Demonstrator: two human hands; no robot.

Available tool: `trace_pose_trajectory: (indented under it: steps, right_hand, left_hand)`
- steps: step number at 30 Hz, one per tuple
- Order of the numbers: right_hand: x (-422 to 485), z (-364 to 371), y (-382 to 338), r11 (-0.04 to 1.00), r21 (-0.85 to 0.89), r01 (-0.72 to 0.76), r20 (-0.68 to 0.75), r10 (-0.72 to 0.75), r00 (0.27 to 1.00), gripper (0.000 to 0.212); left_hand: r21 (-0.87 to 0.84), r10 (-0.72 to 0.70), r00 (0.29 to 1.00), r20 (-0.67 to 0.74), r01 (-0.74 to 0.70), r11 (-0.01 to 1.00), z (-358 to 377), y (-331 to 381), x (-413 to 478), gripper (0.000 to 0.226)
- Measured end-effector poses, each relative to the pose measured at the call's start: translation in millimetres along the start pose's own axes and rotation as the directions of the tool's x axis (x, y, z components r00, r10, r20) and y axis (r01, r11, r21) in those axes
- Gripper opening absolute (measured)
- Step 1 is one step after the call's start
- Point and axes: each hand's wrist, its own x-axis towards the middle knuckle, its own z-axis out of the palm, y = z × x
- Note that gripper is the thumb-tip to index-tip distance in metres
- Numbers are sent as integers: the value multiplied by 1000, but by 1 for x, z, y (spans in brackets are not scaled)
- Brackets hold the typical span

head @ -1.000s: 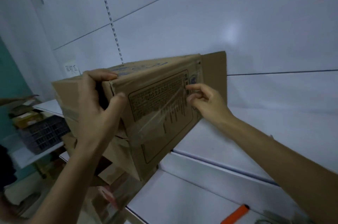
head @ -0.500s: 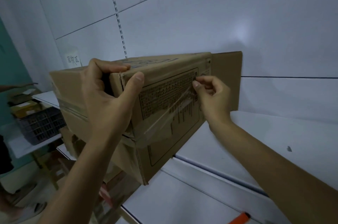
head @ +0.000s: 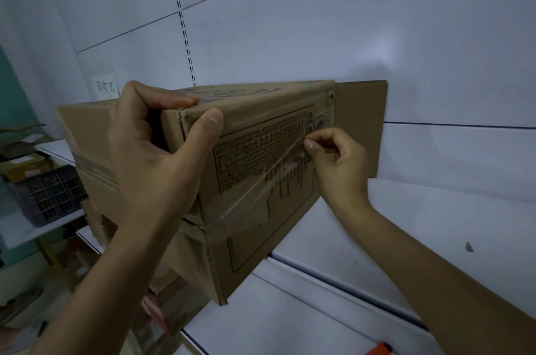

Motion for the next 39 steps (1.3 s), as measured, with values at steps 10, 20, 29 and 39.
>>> trace_pose_trajectory:
  steps: [10, 20, 29, 39]
  right_hand:
    - [0, 0, -1, 1000, 20, -7, 7, 6, 1000, 15]
    - [-8, 1, 2, 994, -93, -53, 139, 66, 988, 11]
    - [-23, 3, -4, 878, 191, -440, 101, 428, 898, 33]
    - [-25, 1, -17, 793, 271, -545, 248, 489, 836, 22]
  left_hand:
    - [-3, 3, 1000, -10, -3, 1000, 0, -1, 0, 18]
    - [19, 16, 999, -29, -15, 1000, 5, -6, 2, 19]
    - [51, 30, 999, -29, -28, 998, 2, -13, 3, 18]
    - [77, -7, 1000, -16, 8, 997, -2, -11, 3, 17]
